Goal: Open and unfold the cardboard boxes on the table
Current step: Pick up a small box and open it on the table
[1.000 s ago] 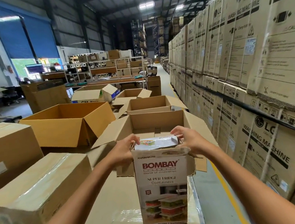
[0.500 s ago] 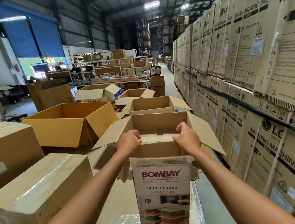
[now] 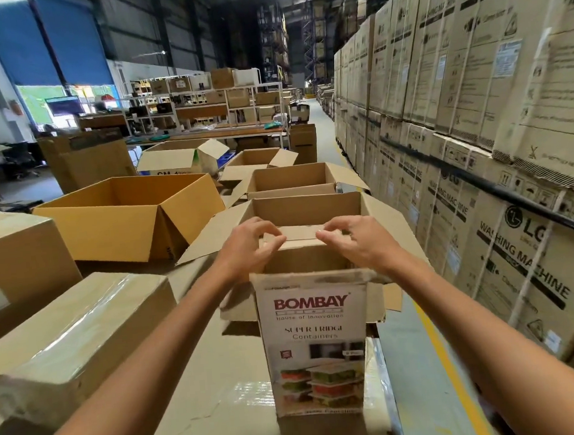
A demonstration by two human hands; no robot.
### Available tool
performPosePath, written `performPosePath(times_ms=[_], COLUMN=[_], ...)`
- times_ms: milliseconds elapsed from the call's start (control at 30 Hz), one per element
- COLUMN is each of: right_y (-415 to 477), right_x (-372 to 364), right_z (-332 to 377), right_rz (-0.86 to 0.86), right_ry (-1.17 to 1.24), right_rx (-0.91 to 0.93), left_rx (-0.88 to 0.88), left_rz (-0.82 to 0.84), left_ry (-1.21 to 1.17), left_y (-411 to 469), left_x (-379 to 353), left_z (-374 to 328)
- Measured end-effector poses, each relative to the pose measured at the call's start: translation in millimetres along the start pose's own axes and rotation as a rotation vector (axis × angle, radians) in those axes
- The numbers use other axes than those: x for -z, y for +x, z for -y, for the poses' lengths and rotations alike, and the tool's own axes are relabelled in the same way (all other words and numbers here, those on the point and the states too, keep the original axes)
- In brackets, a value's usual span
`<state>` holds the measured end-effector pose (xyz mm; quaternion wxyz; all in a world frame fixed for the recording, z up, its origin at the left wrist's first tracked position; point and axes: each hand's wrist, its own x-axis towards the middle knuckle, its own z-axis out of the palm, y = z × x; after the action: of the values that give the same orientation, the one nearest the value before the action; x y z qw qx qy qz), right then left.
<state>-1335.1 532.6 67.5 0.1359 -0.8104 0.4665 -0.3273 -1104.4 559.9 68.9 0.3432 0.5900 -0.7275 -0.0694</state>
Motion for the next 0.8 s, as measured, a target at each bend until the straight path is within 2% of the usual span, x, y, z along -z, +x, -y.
performPosePath(times_ms=[67,133,200,500,800], right_y=[-11.1,-18.7,-21.8,-23.8,-38.9], right_x=[4.0,1.0,-6.7,-8.9,-8.1], right_z=[4.7,3.5,-3.1,-4.4,4.1], right_rz=[0.165,0.349,0.464,0.478,0.304], right_ry=[0.041,-0.067,-0.161,-0.204,-0.025], right_rx=[0.036,0.023,-0.039,-0.061,-0.153], left_rx=[0.018,0.073,0.093,0.072,0.117], left_rz=[0.255,0.496,0.611,0.565,0.461], left_ry=[-0.093,-0.089,-0.034,0.056,-0.152], left_y=[-12.6,-23.0,-26.8,-30.8,-42.2], left_x=[5.6,6.2,3.2,-8.7,-2.5], left_z=[0.0,3.8,8.4,3.0,2.5])
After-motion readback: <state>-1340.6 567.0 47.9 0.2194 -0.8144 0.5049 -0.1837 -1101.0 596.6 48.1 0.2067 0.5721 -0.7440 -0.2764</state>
